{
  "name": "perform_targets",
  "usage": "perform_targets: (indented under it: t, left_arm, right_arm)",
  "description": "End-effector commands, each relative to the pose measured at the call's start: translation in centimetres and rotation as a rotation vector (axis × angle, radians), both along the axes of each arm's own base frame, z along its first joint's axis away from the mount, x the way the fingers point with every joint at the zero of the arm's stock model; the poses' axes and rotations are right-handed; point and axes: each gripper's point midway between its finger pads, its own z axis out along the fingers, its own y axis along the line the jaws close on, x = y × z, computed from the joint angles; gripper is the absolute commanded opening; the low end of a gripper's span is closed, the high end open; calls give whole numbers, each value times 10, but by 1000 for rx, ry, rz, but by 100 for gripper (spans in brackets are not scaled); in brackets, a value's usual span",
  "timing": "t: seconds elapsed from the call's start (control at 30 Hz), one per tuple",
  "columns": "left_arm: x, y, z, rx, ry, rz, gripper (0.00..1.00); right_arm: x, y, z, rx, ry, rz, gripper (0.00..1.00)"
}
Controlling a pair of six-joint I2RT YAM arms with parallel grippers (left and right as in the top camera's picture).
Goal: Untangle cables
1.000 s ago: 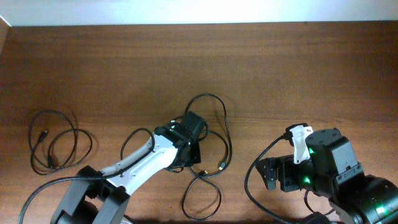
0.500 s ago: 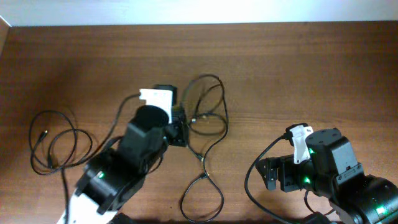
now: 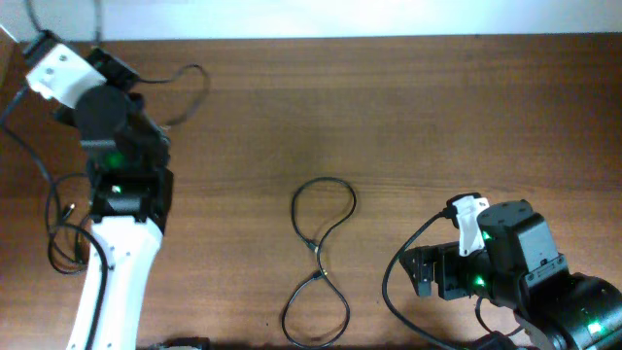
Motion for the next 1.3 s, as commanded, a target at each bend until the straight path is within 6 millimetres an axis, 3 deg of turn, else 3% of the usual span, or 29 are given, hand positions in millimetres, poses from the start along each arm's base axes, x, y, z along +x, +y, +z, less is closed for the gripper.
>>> perform_targets:
  t: [0.0, 0.1, 0.17, 0.27, 0.3, 0.33, 0.4, 0.43, 0.47, 0.5, 0.73, 0.8, 0.87, 0.9, 0.93, 1.0, 1.03, 1.07, 1.17, 1.27]
  left_arm:
    - [8, 58, -5, 173, 103, 193, 0]
    - [17, 103, -41, 194, 214, 290, 0]
    - [34, 115, -92, 176, 383, 288, 0]
    - [54, 115, -160, 156, 598, 219, 0]
    - [61, 109, -199, 94, 680, 145, 0]
    - [68, 100, -226, 52, 733, 63, 0]
    - [77, 82, -265, -5, 816, -81, 0]
    - [78, 76, -278, -29, 843, -124, 17]
    - [79, 72, -288, -41, 864, -156, 67]
    - [77, 71, -296, -51, 892, -164, 99]
    - [63, 62, -314, -81, 993, -185, 99]
    - [71, 33, -313, -65, 1000, -283, 99]
    - [82, -37, -325, -14, 1053, -569, 99]
    - [79, -60, -332, -17, 1081, -637, 99]
    - [71, -95, -342, -23, 1133, -740, 99]
    - [43, -152, -362, -52, 1251, -919, 99]
    - [30, -170, -367, -62, 1294, -977, 99]
    - [1, -208, -377, -84, 1385, -1101, 99]
    - [-51, -265, -386, -103, 1520, -1296, 99]
    - [-93, -318, -388, -1, 1605, -1441, 99]
  right_arm:
    - [2, -3, 1, -14, -13, -10, 96]
    - [5, -6, 1, -27, -27, -23, 97]
    - [6, -5, 2, -23, -34, -23, 96]
    - [6, -5, 2, -23, -32, -23, 97]
    - [6, -5, 2, -23, -33, -23, 96]
    - [6, -5, 2, -23, -32, -23, 97]
    - [6, -5, 2, -23, -32, -23, 97]
    - [6, -5, 2, -23, -32, -23, 97]
    - [6, -5, 2, -23, -32, -23, 97]
    - [6, -5, 2, -23, -32, -23, 97]
    - [5, -4, 2, -18, -29, -18, 96]
    - [5, -4, 2, -17, -29, -19, 97]
    - [5, -4, 2, -18, -29, -18, 96]
    - [5, -4, 2, -17, -29, -19, 97]
    - [5, -4, 2, -18, -29, -18, 97]
    - [5, -4, 2, -18, -30, -19, 96]
    - [5, -4, 2, -17, -29, -18, 97]
    - [5, -4, 2, -17, -29, -18, 97]
    - [5, -4, 2, -17, -29, -18, 97]
    - [5, -4, 2, -19, -26, -18, 97]
